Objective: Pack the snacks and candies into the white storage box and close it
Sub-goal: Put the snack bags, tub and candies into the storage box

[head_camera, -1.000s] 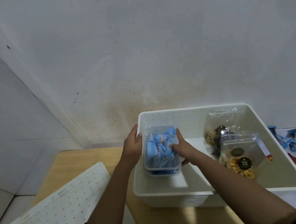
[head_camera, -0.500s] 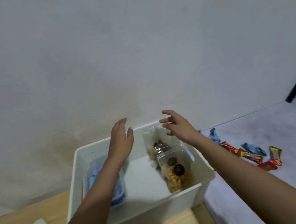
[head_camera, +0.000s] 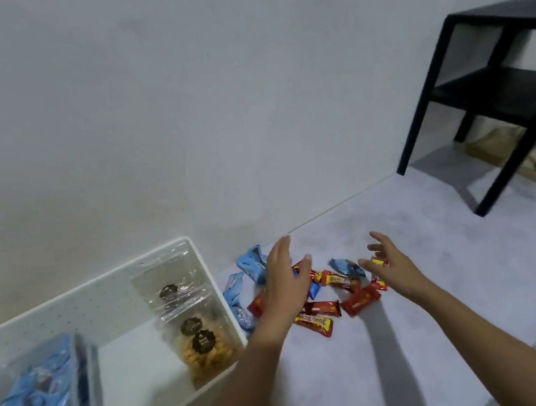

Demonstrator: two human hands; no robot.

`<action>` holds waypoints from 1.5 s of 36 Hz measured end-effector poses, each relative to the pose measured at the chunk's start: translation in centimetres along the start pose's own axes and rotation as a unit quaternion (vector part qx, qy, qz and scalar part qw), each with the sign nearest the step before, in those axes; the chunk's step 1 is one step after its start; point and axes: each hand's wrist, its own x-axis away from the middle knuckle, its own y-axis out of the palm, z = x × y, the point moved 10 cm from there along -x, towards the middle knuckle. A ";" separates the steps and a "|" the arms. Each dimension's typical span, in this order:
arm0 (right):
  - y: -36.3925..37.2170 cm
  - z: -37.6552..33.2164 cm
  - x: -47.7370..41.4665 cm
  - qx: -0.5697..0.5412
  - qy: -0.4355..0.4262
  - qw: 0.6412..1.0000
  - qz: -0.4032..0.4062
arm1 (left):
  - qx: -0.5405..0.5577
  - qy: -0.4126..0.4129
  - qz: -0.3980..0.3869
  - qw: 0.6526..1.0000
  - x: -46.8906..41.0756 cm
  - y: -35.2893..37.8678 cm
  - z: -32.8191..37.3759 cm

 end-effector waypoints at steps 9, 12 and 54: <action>0.0 11.1 -2.6 0.117 0.031 0.990 -0.068 | -0.193 -0.235 0.152 0.940 3.5 0.0 -12.5; 1.1 12.9 -4.2 0.157 0.006 0.984 -0.089 | -0.205 -0.258 0.179 0.927 2.4 -0.7 -13.9; 16.7 2.3 -13.6 0.273 -0.343 0.888 -0.139 | -0.312 -0.156 0.079 0.934 -4.1 1.5 -18.4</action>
